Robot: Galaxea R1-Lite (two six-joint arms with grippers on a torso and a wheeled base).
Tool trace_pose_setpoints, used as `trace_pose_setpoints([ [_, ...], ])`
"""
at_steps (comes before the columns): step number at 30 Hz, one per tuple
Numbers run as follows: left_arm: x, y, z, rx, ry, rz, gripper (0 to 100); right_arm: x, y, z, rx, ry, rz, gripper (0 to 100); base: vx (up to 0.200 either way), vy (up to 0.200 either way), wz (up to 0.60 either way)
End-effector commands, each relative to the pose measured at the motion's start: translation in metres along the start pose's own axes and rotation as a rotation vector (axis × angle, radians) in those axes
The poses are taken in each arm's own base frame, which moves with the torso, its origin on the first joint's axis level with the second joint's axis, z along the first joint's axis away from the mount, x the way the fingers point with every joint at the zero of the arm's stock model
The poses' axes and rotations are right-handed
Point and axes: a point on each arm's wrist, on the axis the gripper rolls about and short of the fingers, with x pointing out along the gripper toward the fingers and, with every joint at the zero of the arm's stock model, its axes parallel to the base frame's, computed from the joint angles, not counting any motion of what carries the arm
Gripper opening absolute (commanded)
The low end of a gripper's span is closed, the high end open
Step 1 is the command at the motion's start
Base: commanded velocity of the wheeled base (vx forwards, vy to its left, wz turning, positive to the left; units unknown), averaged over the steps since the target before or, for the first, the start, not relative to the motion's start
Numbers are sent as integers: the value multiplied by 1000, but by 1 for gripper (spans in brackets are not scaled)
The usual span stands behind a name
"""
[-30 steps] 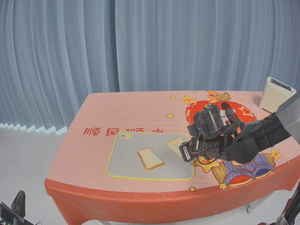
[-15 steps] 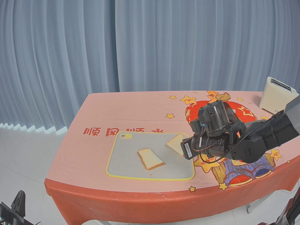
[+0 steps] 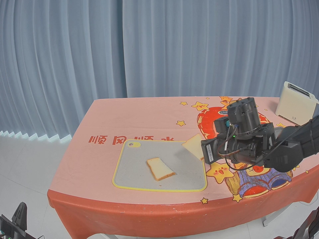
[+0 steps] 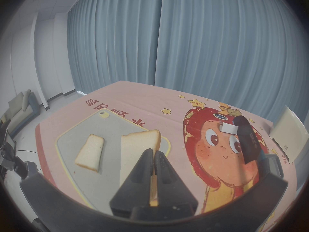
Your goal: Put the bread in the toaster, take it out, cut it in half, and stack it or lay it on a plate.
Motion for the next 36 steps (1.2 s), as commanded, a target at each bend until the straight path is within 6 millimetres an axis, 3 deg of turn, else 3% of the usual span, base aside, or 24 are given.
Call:
trace_pose_setpoints([
  [1, 0, 0, -5, 0, 1, 1, 0, -35, -9, 3, 21, -59, 4, 0, 0, 0, 0],
  [7, 0, 0, -5, 0, 1, 1, 0, -62, -19, -5, 32, -82, -2, 0, 0, 0, 0],
  [20, 0, 0, -5, 0, 1, 1, 0, -89, -29, -37, 57, -44, -9, 0, 0, 0, 0],
  [25, 0, 0, -5, 0, 1, 3, 0, -107, -35, -47, 79, -136, -5, 0, 0, 0, 0],
  [30, 0, 0, -5, 0, 1, 4, 0, -128, -45, -43, 119, -283, -9, 0, 0, 0, 0],
  [36, 0, 0, -5, 0, 1, 3, 0, -129, -47, -43, 127, -293, -13, 0, 0, 0, 0],
])
